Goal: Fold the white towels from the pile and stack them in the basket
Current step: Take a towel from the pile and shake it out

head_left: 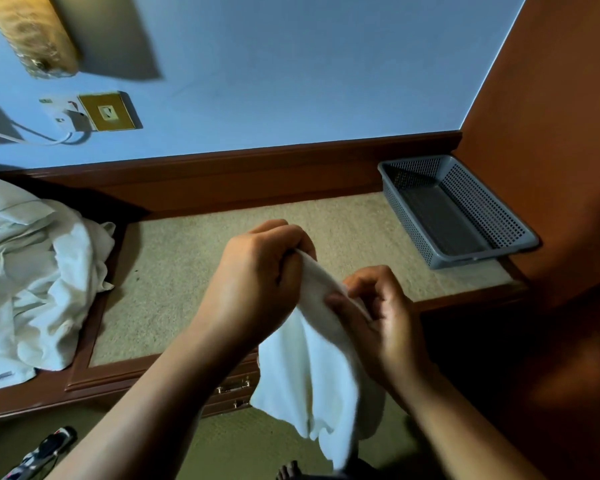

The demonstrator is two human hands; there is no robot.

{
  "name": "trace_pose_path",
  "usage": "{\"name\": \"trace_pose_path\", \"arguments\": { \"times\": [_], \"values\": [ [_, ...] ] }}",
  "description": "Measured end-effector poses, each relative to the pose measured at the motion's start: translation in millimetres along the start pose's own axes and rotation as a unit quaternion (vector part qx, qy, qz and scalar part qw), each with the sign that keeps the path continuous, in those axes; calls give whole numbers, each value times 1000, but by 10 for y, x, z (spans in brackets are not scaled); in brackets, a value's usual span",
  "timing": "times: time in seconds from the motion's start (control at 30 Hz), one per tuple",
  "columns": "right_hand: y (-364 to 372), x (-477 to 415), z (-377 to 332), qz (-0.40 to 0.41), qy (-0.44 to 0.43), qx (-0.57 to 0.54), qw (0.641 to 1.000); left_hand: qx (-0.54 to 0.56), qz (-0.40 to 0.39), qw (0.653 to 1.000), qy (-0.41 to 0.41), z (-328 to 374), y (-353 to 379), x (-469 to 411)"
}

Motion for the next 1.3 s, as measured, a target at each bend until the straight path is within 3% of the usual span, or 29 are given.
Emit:
{"name": "trace_pose_path", "arguments": {
  "times": [0.07,0.23,0.4,0.77,1.13,1.3],
  "values": [
    [7,62,86,-10,23,4,1000,-17,-15,999,46,110,23,-29],
    [98,240,558,-63,-28,81,994,-53,-44,989,134,268,70,13],
    [120,532,1495,-158,133,141,968,-81,-19,984,160,212,-69,-22],
    [-140,413,1912,-212,93,310,922,-192,14,979,64,-743,-462,-115],
    [-569,415,2328,-212,174,391,879,-215,88,973,-12,-1258,-659,97],
    [-549,348,2259,-180,64,514,836,-213,78,972,-63,-1424,-593,198]
  ]
}}
Point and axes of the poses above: each hand's wrist, its own x-axis away from the middle knuckle, its own y-axis out of the palm, z = x × y, the point moved 4 cm from there along -x, towards the middle knuckle
